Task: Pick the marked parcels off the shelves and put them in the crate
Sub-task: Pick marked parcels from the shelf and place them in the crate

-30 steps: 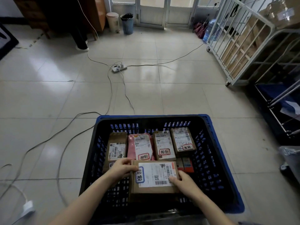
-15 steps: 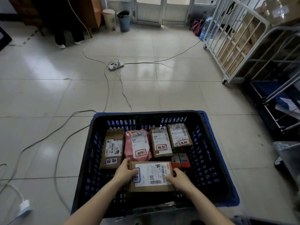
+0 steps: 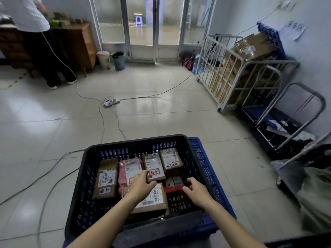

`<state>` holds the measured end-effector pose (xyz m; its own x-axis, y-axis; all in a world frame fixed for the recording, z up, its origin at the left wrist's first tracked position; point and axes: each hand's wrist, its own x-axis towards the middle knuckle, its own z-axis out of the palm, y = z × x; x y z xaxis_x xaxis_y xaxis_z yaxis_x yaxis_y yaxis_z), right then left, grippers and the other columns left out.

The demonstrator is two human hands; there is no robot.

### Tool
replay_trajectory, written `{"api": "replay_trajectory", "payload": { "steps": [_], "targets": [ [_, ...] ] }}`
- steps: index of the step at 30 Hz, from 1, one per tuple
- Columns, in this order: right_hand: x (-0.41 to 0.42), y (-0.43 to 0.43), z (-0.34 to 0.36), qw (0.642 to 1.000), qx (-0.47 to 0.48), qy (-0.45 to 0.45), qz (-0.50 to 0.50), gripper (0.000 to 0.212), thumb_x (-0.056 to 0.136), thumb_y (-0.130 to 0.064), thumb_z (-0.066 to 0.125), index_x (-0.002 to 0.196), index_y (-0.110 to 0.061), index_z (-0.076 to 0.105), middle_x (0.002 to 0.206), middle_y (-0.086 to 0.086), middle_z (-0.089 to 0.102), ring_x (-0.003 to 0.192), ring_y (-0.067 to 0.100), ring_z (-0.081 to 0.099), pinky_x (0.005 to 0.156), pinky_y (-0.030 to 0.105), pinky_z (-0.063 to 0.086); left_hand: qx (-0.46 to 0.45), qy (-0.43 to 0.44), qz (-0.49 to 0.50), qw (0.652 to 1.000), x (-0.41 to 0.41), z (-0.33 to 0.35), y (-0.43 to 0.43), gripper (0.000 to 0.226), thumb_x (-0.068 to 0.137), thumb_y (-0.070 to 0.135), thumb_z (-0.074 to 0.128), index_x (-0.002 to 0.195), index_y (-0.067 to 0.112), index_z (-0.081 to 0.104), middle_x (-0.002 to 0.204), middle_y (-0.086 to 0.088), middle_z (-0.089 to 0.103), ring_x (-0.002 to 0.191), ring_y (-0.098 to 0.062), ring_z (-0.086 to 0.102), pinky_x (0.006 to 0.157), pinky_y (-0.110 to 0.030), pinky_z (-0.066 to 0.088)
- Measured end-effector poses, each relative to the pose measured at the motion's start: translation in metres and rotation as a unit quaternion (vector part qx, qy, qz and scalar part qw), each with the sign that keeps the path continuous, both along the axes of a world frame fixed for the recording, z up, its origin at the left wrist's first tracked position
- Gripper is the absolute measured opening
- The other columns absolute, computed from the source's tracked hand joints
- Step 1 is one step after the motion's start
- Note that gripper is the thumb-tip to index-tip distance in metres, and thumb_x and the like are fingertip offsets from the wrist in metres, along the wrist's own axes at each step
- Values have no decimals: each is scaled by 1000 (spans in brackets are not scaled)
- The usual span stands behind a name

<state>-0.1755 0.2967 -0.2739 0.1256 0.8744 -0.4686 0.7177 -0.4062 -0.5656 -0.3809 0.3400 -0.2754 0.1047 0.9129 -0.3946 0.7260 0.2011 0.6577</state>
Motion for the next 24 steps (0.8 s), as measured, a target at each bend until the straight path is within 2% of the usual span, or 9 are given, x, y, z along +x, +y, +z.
{"api": "replay_trajectory", "payload": {
  "steps": [3,6,9,12,19,24],
  "targets": [
    [16,-17,18,999,20,-35,3,51,96,-33,46,142,-15,32,136,8,48,118,22,50,90,31,43,41,17,-44,998,22,20,-11,59,91,32,57,142,13,35,143,-9,43,132,-24,39,109,-36,36],
    [28,-35,30,995,34,-93,18,50,96,-34,45,141,-16,32,138,9,44,123,25,46,99,38,42,73,48,-92,992,42,30,-21,59,90,34,55,142,14,35,145,-8,40,135,-23,35,109,-35,33],
    [44,-60,43,981,48,-183,40,51,96,-36,43,142,-17,31,139,9,43,126,27,42,101,39,38,89,71,-147,983,67,37,-36,60,89,35,56,142,15,36,143,-8,41,132,-24,37,108,-34,33],
    [60,-91,52,970,48,-234,40,57,94,-38,43,145,-17,27,144,9,38,131,28,36,105,40,34,117,87,-204,968,92,43,-54,61,87,37,57,141,16,39,141,-6,44,131,-21,40,107,-31,35],
    [71,-185,67,963,32,-263,-52,49,93,-41,43,135,-15,36,135,9,44,124,27,40,102,38,34,164,82,-340,922,119,57,-106,61,88,39,54,142,15,37,144,-1,42,134,-17,38,109,-28,34],
    [48,-270,74,954,9,-263,-144,48,93,-38,43,135,-16,36,140,9,40,127,28,38,104,39,33,173,82,-434,881,116,61,-162,63,93,39,50,146,14,29,151,-1,33,140,-17,31,112,-28,29]
  ]
}}
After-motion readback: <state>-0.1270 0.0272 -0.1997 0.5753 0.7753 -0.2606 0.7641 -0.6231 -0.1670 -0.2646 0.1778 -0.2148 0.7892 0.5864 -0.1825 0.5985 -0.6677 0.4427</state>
